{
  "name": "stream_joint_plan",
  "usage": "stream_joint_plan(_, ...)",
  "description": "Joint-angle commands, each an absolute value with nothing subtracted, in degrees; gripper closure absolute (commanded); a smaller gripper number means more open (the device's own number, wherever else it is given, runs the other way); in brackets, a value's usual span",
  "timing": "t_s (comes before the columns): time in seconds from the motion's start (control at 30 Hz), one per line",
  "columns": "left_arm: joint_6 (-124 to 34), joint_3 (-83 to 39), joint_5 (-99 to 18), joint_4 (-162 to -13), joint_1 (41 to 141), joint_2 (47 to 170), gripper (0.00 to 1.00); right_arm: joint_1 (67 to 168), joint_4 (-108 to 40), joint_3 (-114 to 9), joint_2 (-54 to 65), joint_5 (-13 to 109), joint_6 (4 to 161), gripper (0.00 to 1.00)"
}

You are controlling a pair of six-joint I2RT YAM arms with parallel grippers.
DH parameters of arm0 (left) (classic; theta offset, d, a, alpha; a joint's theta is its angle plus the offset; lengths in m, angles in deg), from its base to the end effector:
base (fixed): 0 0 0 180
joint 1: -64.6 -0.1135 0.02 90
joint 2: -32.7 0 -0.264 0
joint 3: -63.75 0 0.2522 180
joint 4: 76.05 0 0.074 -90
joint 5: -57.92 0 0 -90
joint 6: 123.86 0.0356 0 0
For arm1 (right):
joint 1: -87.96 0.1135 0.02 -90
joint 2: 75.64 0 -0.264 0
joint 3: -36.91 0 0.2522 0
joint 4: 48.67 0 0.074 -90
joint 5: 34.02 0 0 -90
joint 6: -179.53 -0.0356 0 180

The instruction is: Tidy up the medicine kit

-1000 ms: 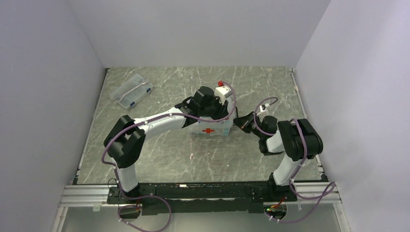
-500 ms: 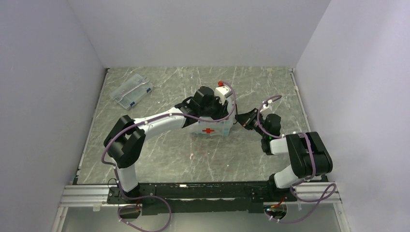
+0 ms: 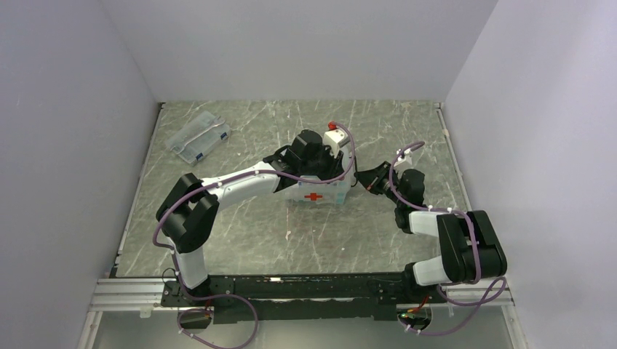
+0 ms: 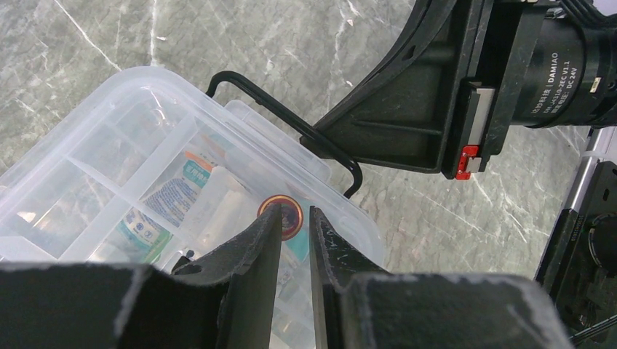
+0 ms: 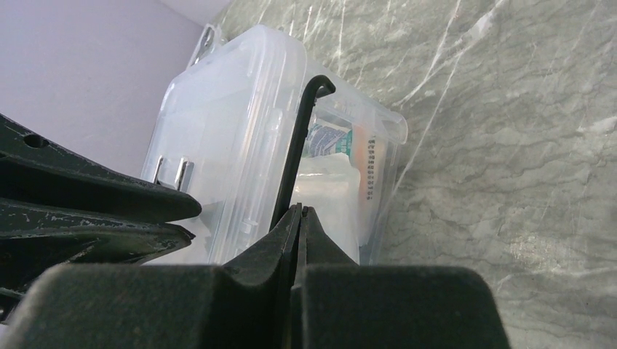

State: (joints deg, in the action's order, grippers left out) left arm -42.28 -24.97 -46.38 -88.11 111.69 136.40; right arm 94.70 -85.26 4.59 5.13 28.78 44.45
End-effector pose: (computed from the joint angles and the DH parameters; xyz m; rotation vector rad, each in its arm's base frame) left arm 0.2814 -0.3156 0.2555 0.8603 1.9572 -0.8445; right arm 0.2447 0.0453 0.1636 0.2640 1.8649 1.0578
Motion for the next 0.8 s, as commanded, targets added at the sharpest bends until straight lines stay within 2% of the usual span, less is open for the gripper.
stream_joint_plan(0.0, -43.0, -21.7, -48.0, -100.6, 112.7, 138.9, 0.74, 95.0, -85.7, 2.5, 3.3, 29.8, 46.3, 1.00)
stream_joint_plan(0.77, -43.1, -21.8, -48.2, -100.9, 112.8, 138.6, 0.74, 99.3, -74.1, -2.4, -1.4, 34.8, 53.0, 1.00)
